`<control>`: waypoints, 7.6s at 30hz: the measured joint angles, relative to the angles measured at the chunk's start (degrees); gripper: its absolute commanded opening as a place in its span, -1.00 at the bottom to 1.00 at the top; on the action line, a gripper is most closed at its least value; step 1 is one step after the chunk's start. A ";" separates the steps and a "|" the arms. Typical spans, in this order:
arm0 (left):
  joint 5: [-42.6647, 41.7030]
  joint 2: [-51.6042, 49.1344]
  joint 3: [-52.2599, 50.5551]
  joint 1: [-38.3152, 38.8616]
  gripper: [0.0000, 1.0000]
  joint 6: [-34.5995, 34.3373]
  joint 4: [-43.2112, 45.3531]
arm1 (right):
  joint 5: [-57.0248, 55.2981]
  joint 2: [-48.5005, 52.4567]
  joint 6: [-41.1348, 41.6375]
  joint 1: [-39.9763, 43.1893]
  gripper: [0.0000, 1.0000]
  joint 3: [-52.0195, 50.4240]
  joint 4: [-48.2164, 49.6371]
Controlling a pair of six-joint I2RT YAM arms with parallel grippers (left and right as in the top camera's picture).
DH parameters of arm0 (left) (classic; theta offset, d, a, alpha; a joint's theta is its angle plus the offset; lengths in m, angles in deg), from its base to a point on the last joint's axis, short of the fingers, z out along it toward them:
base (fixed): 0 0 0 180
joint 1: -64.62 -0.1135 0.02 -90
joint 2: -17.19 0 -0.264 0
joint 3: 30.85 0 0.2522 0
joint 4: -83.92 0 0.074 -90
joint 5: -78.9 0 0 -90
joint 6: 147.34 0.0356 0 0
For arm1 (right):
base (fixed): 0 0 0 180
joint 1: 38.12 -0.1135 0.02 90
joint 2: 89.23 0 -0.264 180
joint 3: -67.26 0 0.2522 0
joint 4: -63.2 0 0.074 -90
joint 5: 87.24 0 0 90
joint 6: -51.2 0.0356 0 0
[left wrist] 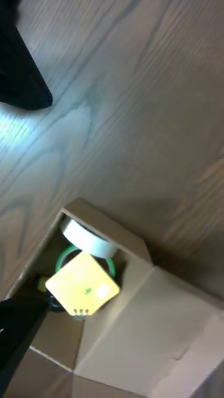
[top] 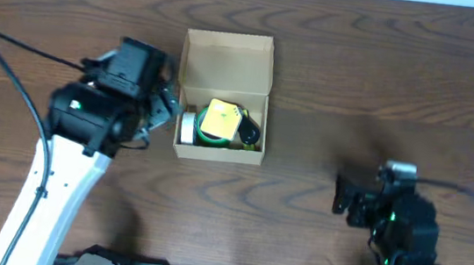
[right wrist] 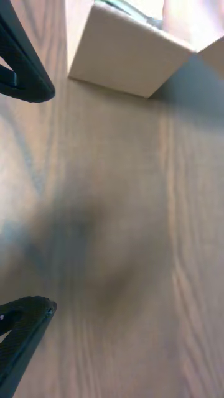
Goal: Pack container
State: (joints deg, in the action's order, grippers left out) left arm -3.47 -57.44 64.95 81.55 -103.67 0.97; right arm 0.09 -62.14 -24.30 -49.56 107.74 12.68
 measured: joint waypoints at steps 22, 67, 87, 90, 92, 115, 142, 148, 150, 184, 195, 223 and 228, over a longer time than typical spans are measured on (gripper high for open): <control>-11.10 -13.16 0.17 -18.86 -0.89 -4.96 19.23 | 9.68 56.02 8.46 0.17 -0.97 20.13 30.23; -62.25 -47.56 0.22 -22.71 -0.89 -1.81 46.75 | 35.30 92.56 34.75 -3.15 -0.97 41.03 51.23; -78.16 -47.56 0.22 -23.21 -0.89 9.66 46.90 | 43.15 92.52 32.46 -3.15 -0.97 46.53 53.68; -79.62 -47.56 0.22 -23.34 -0.89 12.52 45.72 | 43.91 91.97 31.28 -3.15 -0.98 46.58 52.17; -79.30 -47.34 0.24 -23.34 -0.90 14.64 42.82 | 44.09 91.12 30.32 -3.15 -0.97 46.62 49.79; -54.47 -38.62 16.98 -21.18 -0.90 38.25 0.79 | 41.90 73.13 12.61 -8.15 -0.97 46.80 24.57; -29.88 -38.62 36.98 -20.57 -0.89 40.61 -10.45 | 20.41 71.69 2.84 -28.74 -0.97 47.04 -0.63; -29.05 -38.62 37.59 -20.57 -0.89 40.61 -11.74 | 20.48 76.37 2.84 -30.16 -0.97 48.81 0.20; -28.79 -38.56 37.59 -20.57 -0.89 40.61 -11.76 | 20.44 76.83 2.82 -30.42 -0.97 49.24 0.98; -20.44 0.66 29.75 -25.09 0.90 40.52 -22.58 | 16.33 21.94 -15.45 0.20 0.98 30.01 -18.23; -19.21 34.67 -8.74 -25.09 0.90 40.04 -12.96 | 12.85 9.27 -15.56 0.94 0.98 26.12 -21.31; -10.75 44.52 -17.05 -24.96 0.91 39.34 -3.39 | 12.04 9.27 -15.56 0.94 0.99 26.08 -21.33; -10.38 49.66 -21.57 -24.96 0.91 42.62 1.53 | 12.04 9.27 -15.56 0.94 0.99 26.05 -21.33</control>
State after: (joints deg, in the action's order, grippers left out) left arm -13.85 -7.78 43.38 56.59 -61.05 2.50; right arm 12.13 -52.87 -39.86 -48.62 133.80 -8.65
